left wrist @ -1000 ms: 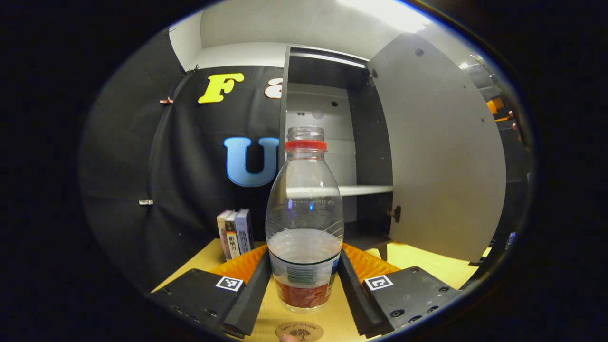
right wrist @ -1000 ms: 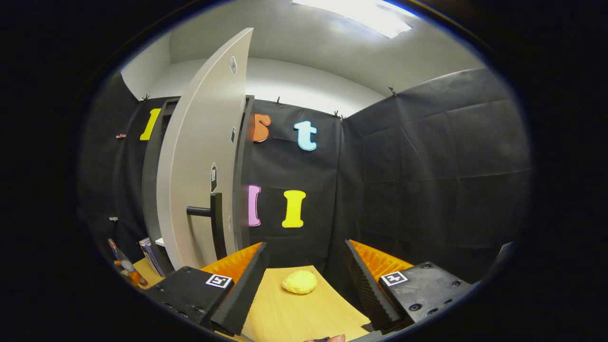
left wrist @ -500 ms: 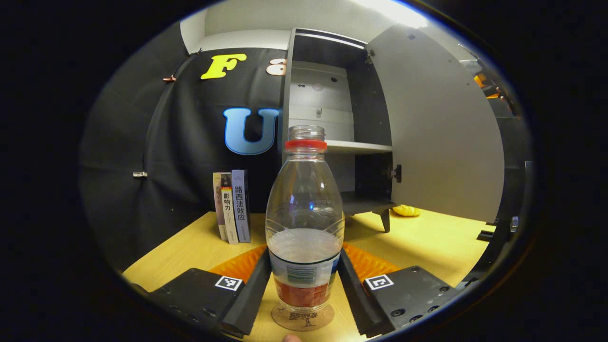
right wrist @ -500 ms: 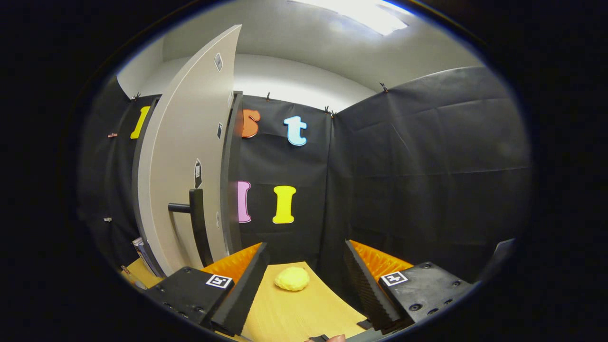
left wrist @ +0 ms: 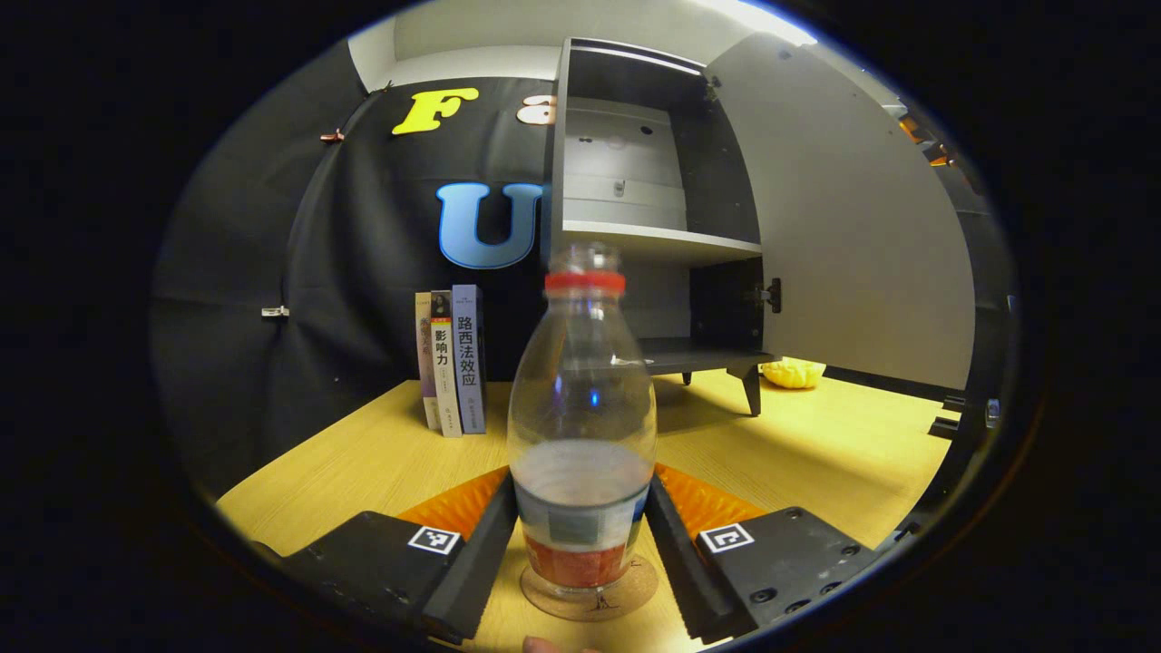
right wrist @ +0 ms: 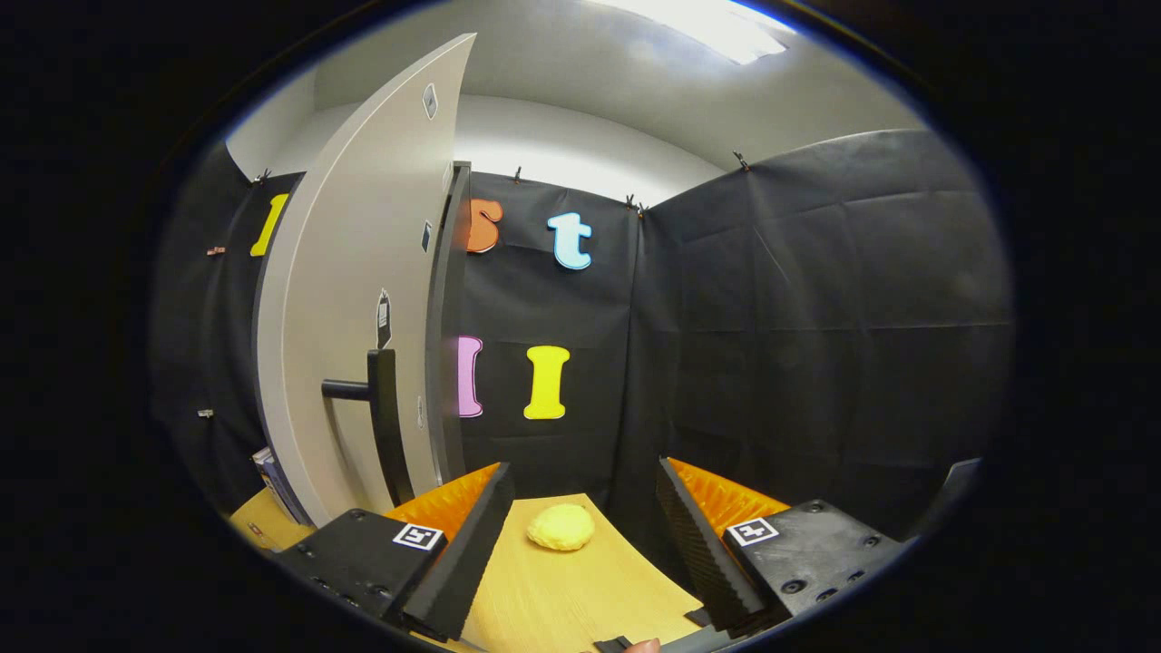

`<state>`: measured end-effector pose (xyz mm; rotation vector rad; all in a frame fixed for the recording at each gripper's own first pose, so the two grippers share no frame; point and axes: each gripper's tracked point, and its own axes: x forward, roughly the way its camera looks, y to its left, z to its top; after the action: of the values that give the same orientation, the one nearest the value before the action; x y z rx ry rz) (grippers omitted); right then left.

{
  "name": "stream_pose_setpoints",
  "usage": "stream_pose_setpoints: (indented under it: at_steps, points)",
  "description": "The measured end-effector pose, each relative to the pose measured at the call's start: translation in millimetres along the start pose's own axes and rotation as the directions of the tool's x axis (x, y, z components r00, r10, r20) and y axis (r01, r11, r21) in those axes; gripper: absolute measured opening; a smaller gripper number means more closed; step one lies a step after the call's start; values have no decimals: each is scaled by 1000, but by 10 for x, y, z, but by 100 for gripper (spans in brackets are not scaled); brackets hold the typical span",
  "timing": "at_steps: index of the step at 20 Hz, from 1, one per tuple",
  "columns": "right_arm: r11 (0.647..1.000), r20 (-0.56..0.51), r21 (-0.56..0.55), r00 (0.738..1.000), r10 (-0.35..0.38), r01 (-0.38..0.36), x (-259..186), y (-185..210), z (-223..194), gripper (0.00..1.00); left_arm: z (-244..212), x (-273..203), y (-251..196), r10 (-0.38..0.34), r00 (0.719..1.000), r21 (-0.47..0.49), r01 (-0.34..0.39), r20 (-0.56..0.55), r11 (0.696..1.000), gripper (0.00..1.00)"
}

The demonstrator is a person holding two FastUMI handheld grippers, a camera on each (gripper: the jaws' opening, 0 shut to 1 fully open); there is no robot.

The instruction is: Open the cabinet door with the right hand, grasp the bottle in the cabinet with the left hand and place it on the coaster, then close the cabinet door with the right hand.

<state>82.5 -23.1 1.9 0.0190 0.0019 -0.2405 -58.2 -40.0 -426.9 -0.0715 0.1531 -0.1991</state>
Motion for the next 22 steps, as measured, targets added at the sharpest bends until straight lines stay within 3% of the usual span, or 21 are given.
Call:
stream_pose_setpoints:
  at_steps: [4,8,11,14,16,22]
  points:
    - [1000,-21,28,1000,-8,8,-25,1,-56,98,34,24,-25,-11,1000,-13,11,-10,1000,95]
    - [999,-37,40,999,-5,6,-49,4,-93,94,68,0,-19,-3,1000,-9,3,-17,1000,95]
    - [999,-40,43,999,0,1,-48,15,-101,98,119,-39,-33,-1,1000,-2,1,-23,1000,95]
    - [999,-40,49,999,0,2,-59,-11,-92,94,203,-130,-16,30,999,8,-30,-24,1000,95]
    - [998,-41,60,999,-1,3,-48,-5,-96,98,293,-223,-1,53,998,5,-53,-31,999,95]
    - [999,-31,21,998,48,-48,-9,62,-100,98,1064,-518,-26,105,994,13,-105,22,994,95]
